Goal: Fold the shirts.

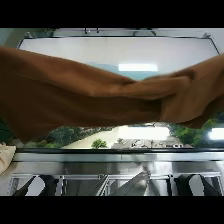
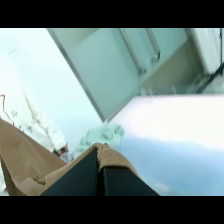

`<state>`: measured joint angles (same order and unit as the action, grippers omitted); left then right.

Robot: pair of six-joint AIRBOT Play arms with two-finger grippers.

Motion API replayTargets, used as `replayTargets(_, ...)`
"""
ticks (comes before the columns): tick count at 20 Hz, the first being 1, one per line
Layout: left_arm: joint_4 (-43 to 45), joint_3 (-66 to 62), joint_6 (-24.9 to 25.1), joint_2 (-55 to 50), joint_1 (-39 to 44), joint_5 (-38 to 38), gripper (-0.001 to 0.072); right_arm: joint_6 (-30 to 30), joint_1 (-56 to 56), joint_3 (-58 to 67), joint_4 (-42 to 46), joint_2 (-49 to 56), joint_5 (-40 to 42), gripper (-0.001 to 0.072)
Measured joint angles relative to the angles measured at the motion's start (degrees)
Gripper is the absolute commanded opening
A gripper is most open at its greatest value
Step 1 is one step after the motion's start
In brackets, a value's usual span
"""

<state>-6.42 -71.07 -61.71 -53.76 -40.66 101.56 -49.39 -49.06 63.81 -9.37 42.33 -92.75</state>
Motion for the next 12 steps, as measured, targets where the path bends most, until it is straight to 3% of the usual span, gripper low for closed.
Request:
replayTargets(6,-17.0,3.8,-1.7,-2.1,-2.3,3.3,0.0014,4.7,-2.1,0.3,-11.8,-2.3,4.6,0.0021)
replayTargets(9,-19.4,3.0,-2.2,-2.7,-2.7,3.7,0.0017,8.0,-3.5,1.2,-16.2,-2.4,5.3,0.0021)
replayTargets(12,-19.1,2.1,-2.3,-2.1,-3.5,3.9,0.0017,9.5,-4.6,2.7,-14.5,-2.7,5.6,0.0021)
